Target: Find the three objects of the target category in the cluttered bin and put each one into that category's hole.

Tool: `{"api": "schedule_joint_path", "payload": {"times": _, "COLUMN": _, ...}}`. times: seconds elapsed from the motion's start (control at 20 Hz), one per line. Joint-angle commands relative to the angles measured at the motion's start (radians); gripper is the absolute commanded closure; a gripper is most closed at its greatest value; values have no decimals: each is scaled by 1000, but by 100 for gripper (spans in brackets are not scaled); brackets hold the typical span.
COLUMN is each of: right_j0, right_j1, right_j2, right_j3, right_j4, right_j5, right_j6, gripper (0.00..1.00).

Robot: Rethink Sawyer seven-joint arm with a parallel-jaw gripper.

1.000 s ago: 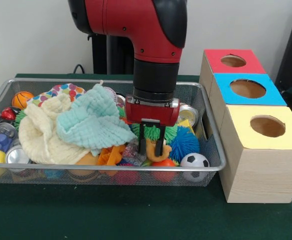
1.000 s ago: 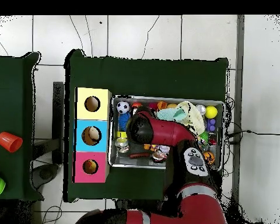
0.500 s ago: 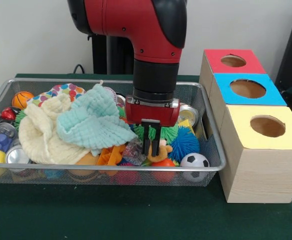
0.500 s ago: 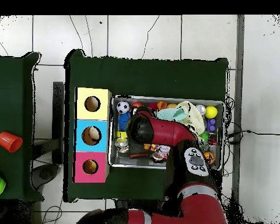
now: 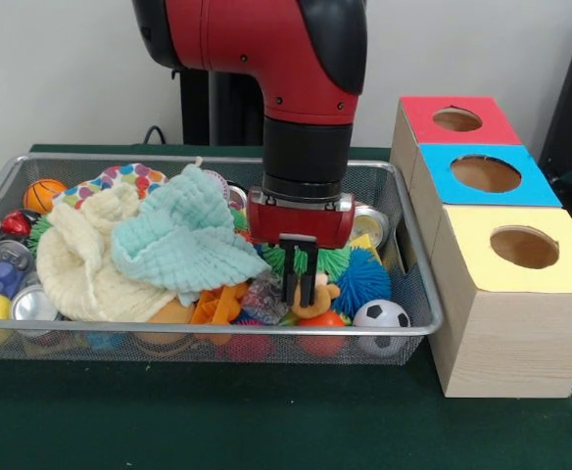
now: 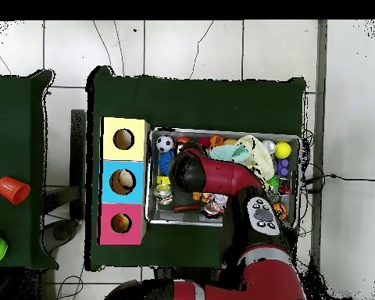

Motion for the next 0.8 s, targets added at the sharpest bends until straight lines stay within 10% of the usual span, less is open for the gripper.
{"api": "schedule_joint_path", "payload": {"times": 0.05, "right_j0": -9, "right_j1": -1, "right_j2": 64, "right_j3": 51, "right_j4": 38, "right_j5": 218, "right_j6": 100, "gripper": 100}}
{"api": "schedule_joint_path", "payload": {"times": 0.8, "right_j0": 28, "right_j1": -75, "right_j2": 49, "right_j3": 16, "right_j4": 86, "right_j5": 432, "right_j6": 119, "gripper": 100}}
